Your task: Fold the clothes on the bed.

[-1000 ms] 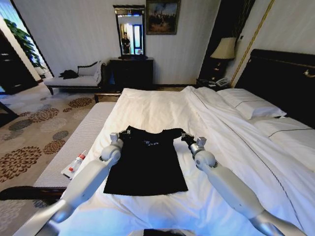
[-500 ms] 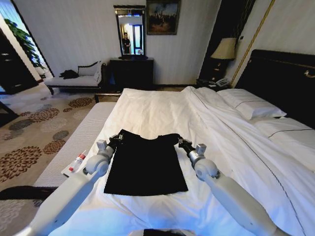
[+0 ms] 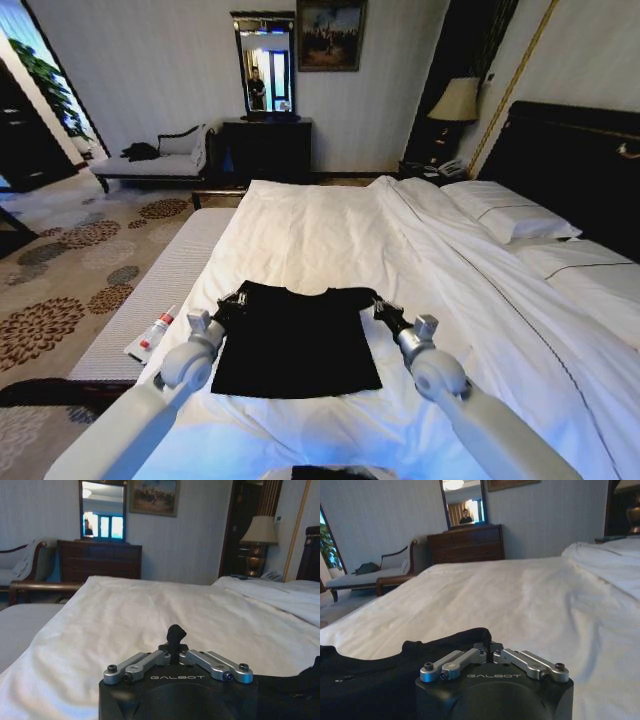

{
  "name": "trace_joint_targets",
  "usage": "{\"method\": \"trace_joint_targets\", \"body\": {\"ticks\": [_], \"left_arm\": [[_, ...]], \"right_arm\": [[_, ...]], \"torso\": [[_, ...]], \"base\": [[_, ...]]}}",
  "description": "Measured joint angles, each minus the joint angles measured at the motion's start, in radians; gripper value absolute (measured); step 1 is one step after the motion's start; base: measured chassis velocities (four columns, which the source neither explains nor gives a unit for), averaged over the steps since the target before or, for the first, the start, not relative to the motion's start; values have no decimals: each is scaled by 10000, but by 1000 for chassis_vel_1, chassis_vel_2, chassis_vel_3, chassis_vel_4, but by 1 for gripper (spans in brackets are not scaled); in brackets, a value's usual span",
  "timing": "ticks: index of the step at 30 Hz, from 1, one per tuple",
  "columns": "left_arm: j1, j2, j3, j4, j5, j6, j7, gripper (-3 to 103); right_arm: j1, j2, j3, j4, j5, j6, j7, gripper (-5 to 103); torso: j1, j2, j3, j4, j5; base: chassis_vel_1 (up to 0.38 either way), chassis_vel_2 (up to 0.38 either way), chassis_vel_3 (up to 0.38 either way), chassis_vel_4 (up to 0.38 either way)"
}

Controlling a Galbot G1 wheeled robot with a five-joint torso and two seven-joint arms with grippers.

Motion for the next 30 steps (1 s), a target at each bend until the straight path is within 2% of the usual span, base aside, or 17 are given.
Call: {"method": "trace_joint_targets", "body": {"ticks": [3,8,30], "left_arm": [[762,-108,-452,-227,128,-66,52,2],[1497,-369,-662,-382,395,-157,124,2],[2541,-777,-646,-349,1197,-527,410,2]], "right_arm": [[-556,215,9,94,-486,14,-116,1],[-1092,457,157,167,-871,55,-233,1],[-3006,1219,683,311,-2247,230,-776,1]], "torso": [[-1,0,0,-1,2],[1,-2,1,0,1],[1,-1,2,-1,1]], "base": [[0,0,0,0],[0,0,0,0],[0,0,0,0]]}}
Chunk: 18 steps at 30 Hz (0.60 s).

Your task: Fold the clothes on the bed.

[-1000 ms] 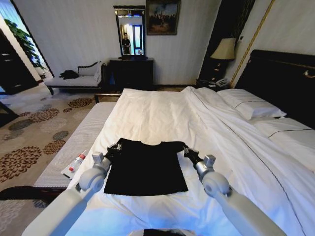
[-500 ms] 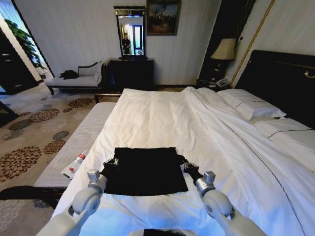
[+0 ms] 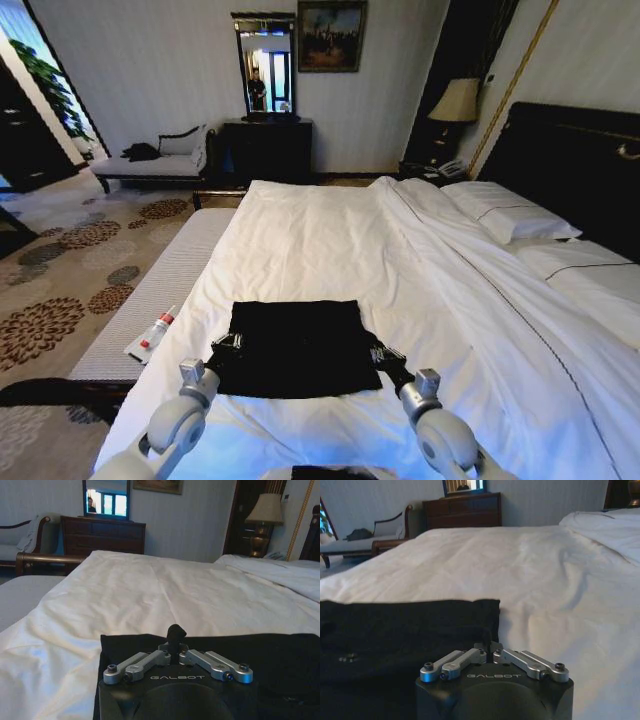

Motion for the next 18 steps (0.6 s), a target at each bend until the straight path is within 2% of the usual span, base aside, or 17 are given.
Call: {"method": "trace_joint_targets", "body": {"ticks": [16,18], "left_arm": [[475,119,-285,269,339,-169,46,2],[467,54,-186,294,316,-140,-230,2]], "right_arm": [[112,149,-468,-484,-290,83,-93,1],[101,110,-463,-488,-330,111,-168,1]], "torso": [[0,0,0,1,1],[0,0,0,1,2]], "base": [[0,0,0,0],[0,0,0,0]]}}
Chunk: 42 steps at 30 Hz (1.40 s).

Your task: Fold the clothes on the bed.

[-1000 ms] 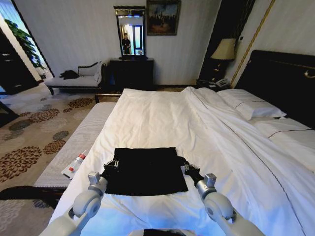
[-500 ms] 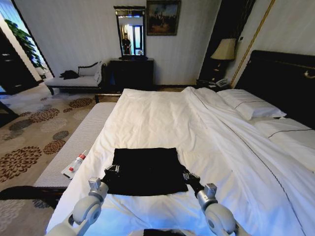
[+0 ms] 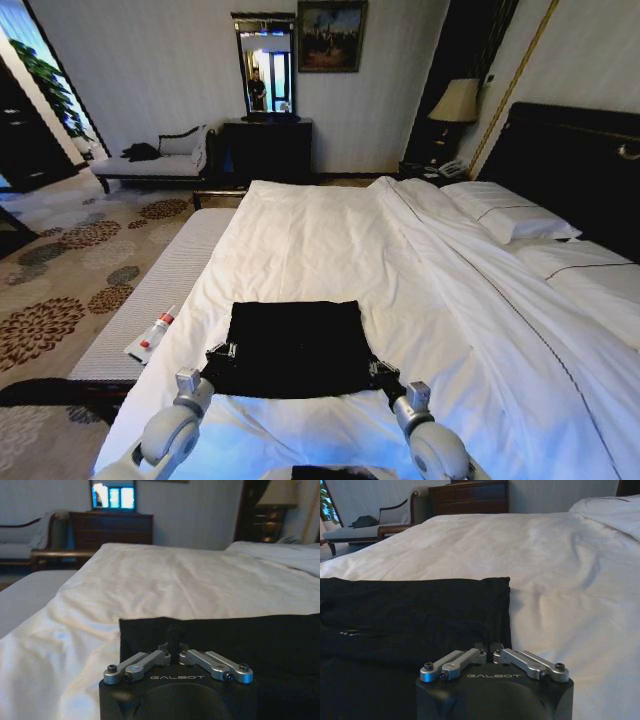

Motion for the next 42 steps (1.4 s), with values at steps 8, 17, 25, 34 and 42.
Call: {"method": "trace_joint_targets", "body": {"ticks": [8,17,25,34,42], "left_arm": [[-30,-10,419,60,-62,99,-731,19],[170,333,-36,-96,-237,540,-738,52],[459,547,-1204,-612,-1382,681,-469,85],[-2155,235,-880,1239,-2887,1190,-863,100],[-4484,318,19,3151,-3408,1417,-255,100]], "right_arm": [[-360,-106,317,233,-234,12,-538,18],[-1083,1,781,613,-613,280,-953,50],[-862,-256,1273,1217,774,-197,-85,77],[1701,-1197,1411,567,4681,-2008,937,100],[3929,-1791,965,-830,6326,-2656,941,100]], "torso": [[0,0,0,1,-1],[0,0,0,0,-2],[-1,0,0,2,0],[3,-3,2,1,-2],[3,-4,3,2,0]], "base": [[0,0,0,0],[0,0,0,0],[0,0,0,0],[0,0,0,0],[0,0,0,0]]}}
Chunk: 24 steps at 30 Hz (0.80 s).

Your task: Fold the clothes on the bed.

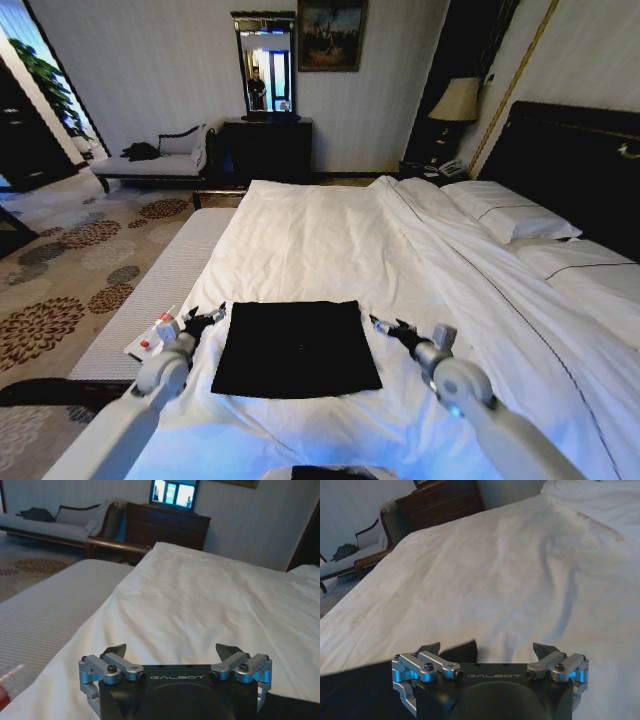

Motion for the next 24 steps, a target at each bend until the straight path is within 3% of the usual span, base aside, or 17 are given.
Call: {"method": "trace_joint_targets", "body": {"ticks": [3,9,19,24], "left_arm": [[-886,-87,813,809,-409,166,196,101],[-1724,-307,2124,1657,-402,238,622,97],[-1817,-551,2734,1954,251,81,832,92],[-1740,-617,2658,1996,356,-28,790,76]], "right_arm": [[774,-79,-283,-515,129,-53,-5,100],[1380,55,-536,-1128,86,-97,15,100],[1174,145,-447,-1288,-317,-61,-100,100],[1151,124,-425,-1267,-350,-53,-100,100]], "torso": [[0,0,-1,-4,0],[1,1,-1,-3,-1],[-4,3,-3,-2,0],[-3,3,-3,-2,0]], "base": [[0,0,0,0],[0,0,0,0],[0,0,0,0],[0,0,0,0]]}}
